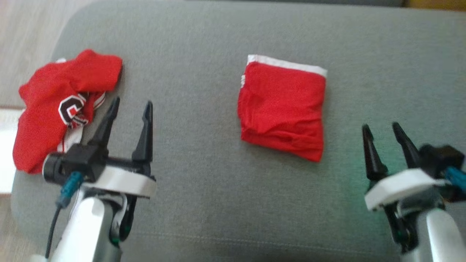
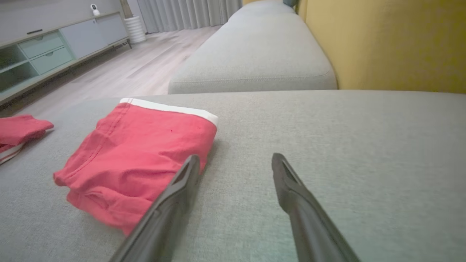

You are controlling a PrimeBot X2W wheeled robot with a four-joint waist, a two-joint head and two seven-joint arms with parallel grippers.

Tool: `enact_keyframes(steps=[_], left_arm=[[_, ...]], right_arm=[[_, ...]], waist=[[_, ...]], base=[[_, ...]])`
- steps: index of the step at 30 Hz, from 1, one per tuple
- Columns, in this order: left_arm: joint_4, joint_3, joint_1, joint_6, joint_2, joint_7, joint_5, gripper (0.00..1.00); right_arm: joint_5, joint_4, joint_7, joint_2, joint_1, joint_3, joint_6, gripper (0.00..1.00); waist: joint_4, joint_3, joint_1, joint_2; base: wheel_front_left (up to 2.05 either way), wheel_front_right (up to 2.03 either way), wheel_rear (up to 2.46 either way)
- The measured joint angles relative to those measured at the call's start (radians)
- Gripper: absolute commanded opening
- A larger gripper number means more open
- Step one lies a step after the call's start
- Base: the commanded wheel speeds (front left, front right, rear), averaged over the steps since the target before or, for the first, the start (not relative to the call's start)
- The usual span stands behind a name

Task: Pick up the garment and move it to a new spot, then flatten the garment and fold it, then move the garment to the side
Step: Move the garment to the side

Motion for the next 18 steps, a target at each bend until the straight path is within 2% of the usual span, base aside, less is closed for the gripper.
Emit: enact_keyframes(steps=[10, 15, 17, 18], left_arm=[[0.017, 0.003, -0.084, -0.003, -0.032, -0.026, 0.005, 1.0], [0.003, 0.005, -0.094, -0.015, -0.051, -0.03, 0.021, 1.0], [-0.001, 0.009, -0.094, -0.02, -0.054, -0.03, 0.023, 1.0], [-0.002, 0.012, -0.094, -0.024, -0.056, -0.03, 0.029, 1.0]], right_arm=[[0.045, 0.331, -0.009, -0.002, -0.214, 0.04, 0.0, 1.0], [0.06, 0.418, 0.007, -0.006, -0.256, 0.038, 0.0, 0.98], [0.063, 0.437, 0.022, -0.006, -0.275, 0.037, 0.0, 0.32], [0.069, 0.442, 0.033, -0.007, -0.281, 0.037, 0.0, 0.32]], waist=[[0.095, 0.101, 0.0001, 0.0], [0.128, 0.116, -0.0001, 0.0], [0.13, 0.114, -0.0002, 0.0], [0.13, 0.113, -0.0002, 0.0]], base=[[0.0, 0.0, 0.0], [0.0, 0.0, 0.0], [0.0, 0.0, 0.0], [0.0, 0.0, 0.0]])
